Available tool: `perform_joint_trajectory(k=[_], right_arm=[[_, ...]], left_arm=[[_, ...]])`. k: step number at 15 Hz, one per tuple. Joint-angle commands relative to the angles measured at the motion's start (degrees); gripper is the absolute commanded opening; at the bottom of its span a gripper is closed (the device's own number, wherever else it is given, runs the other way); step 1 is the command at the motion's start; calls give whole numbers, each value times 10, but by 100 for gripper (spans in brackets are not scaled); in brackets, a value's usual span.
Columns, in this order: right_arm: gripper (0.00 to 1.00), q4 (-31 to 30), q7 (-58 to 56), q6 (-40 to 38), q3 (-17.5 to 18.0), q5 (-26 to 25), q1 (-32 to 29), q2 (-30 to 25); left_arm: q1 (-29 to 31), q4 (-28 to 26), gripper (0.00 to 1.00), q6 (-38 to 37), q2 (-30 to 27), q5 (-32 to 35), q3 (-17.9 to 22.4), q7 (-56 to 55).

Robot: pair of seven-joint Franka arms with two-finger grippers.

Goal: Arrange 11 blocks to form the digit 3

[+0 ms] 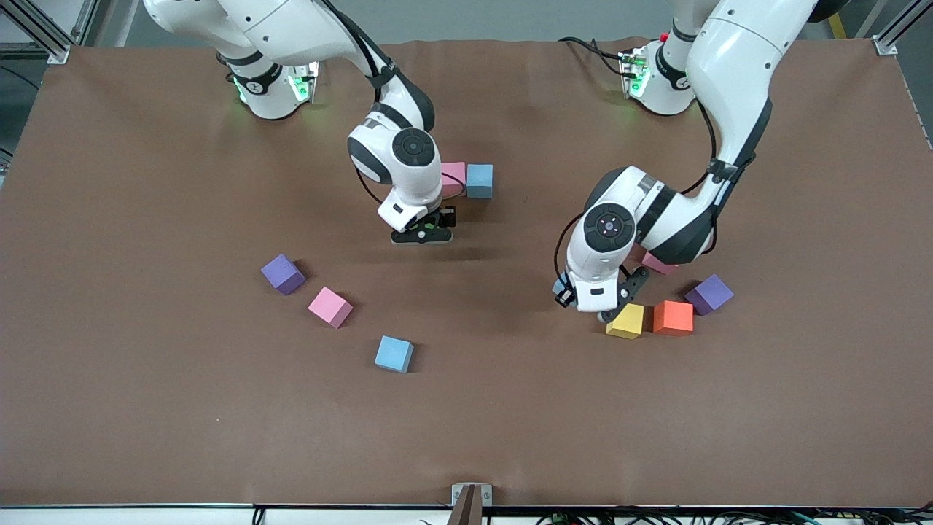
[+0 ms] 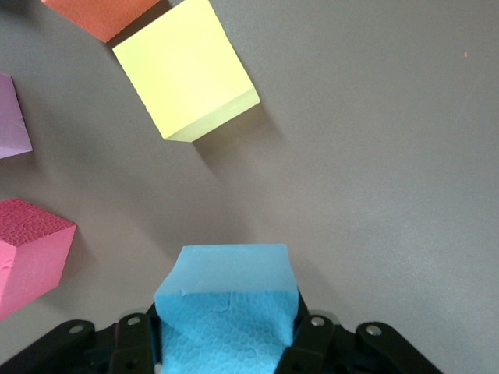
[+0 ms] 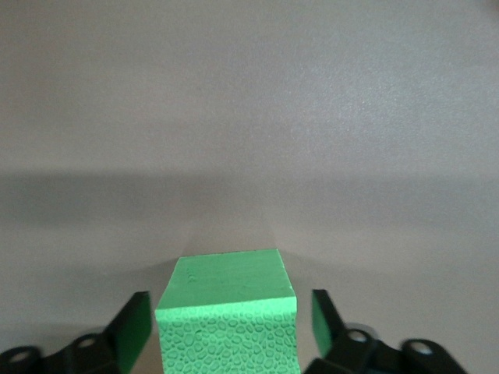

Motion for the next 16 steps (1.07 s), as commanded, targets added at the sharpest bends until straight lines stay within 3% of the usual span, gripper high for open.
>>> perform_joint_trajectory(k=[1, 5, 10, 16], right_arm=[[100, 12, 0, -9, 2, -7, -4, 3], [100, 39, -7, -73, 5, -1, -24, -14], [100, 41, -26, -140, -3, 45, -61, -74], [100, 44, -10, -149, -18, 37, -169, -86]], left_arm=[[4, 6, 45, -12, -3, -12, -3, 13], [3, 7, 45, -11, -2, -12, -3, 12], [0, 8, 45, -11, -2, -13, -3, 5], [-32, 4, 45, -11, -2, -28, -4, -59]])
